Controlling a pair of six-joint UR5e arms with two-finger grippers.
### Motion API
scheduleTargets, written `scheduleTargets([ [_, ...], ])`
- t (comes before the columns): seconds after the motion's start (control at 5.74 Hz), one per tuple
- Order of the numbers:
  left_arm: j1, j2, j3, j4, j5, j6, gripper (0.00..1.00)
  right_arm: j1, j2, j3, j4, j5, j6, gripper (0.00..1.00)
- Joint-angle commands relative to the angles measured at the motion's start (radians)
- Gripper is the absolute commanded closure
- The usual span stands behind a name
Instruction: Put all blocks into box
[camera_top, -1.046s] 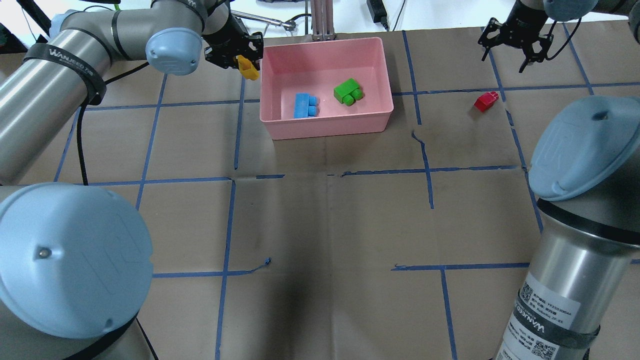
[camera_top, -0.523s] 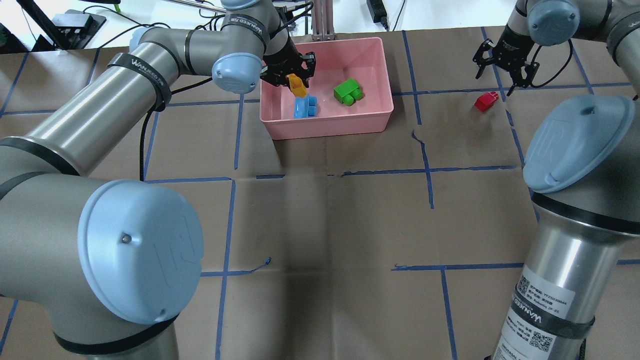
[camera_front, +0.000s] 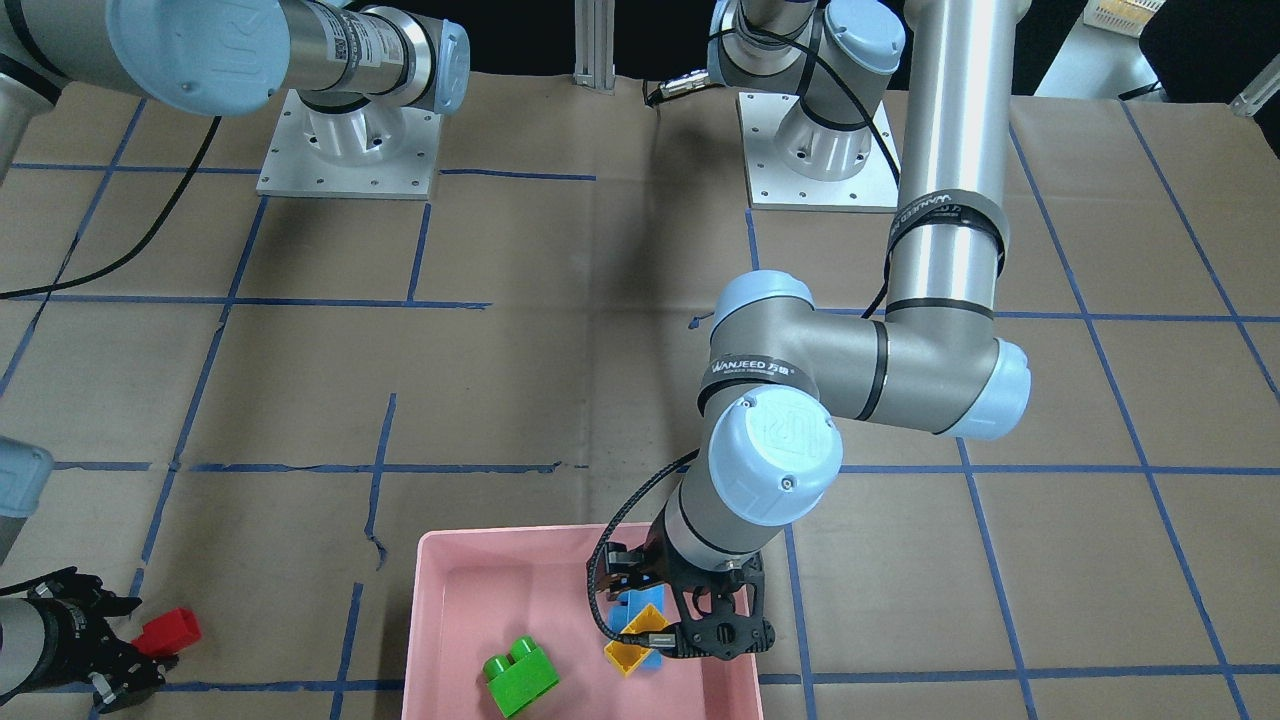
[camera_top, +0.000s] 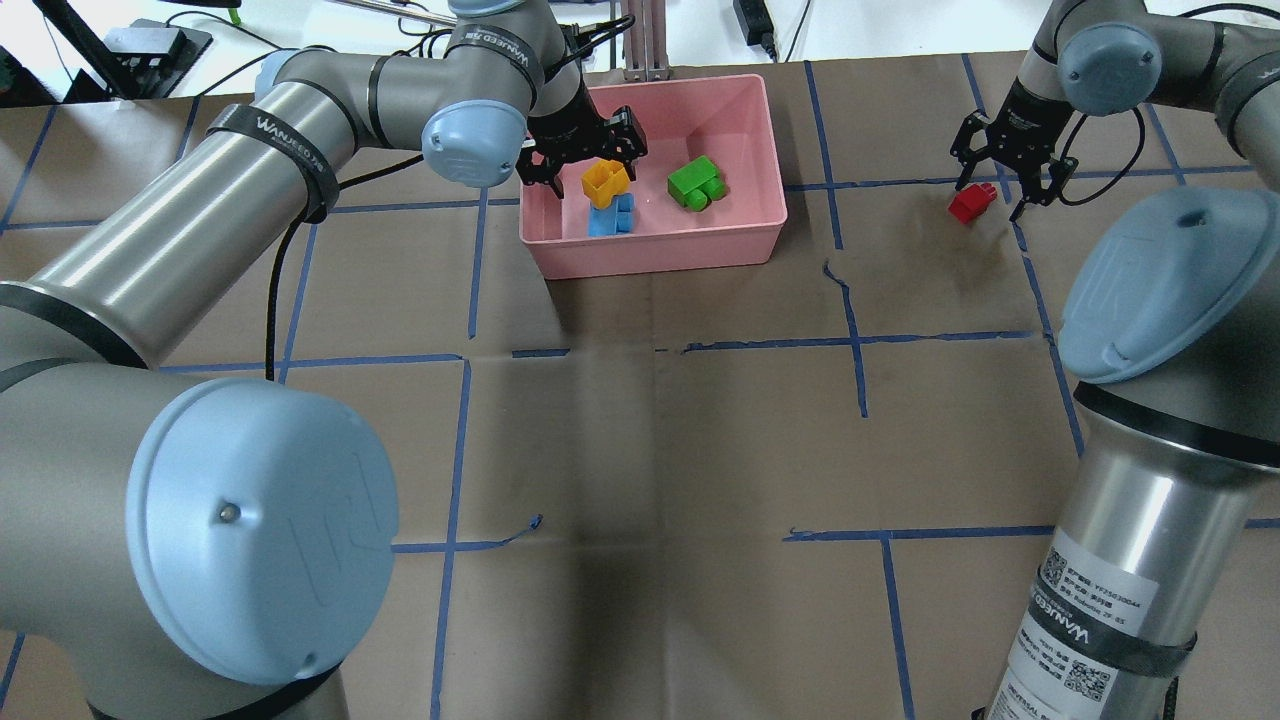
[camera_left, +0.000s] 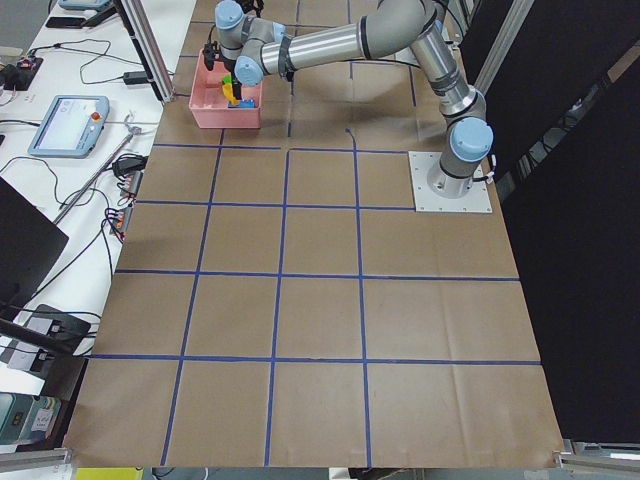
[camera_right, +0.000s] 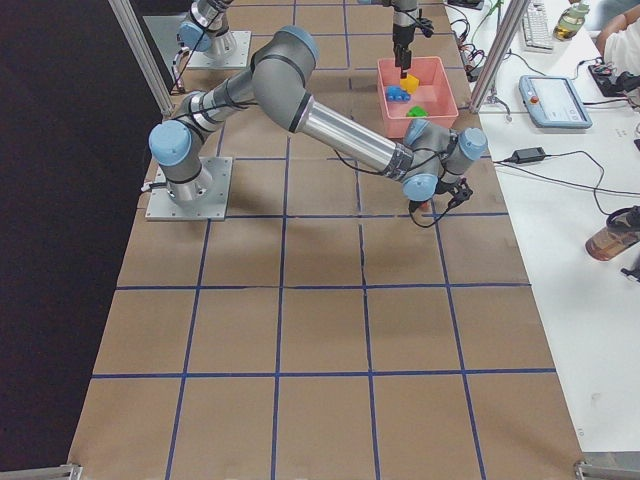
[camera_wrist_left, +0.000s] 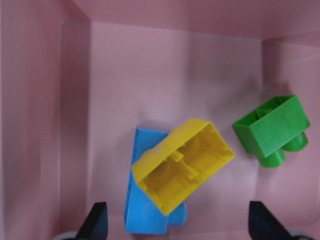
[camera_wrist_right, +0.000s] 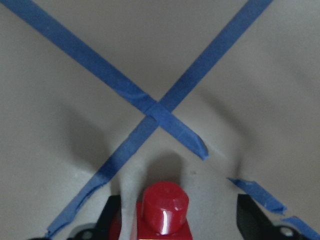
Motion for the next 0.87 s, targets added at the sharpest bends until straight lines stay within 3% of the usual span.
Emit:
scheduleTargets([
  [0.0, 0.061, 0.169, -0.084, -0.151, 0.075, 0.11, 0.01, 0.0, -0.006, -0.002, 0.01, 0.034, 0.0, 0.54],
  [0.35, 0.1, 0.366, -0.211, -0.225, 0.134, 0.155, 0.01, 0.0, -0.016, -0.008, 0.015, 0.067, -0.013, 0.7],
  [0.7, 0.145, 0.51, -0.223, -0.314, 0.137, 0.229, 0.01, 0.019, -0.115, -0.013, 0.015, 0.068, -0.061, 0.7],
])
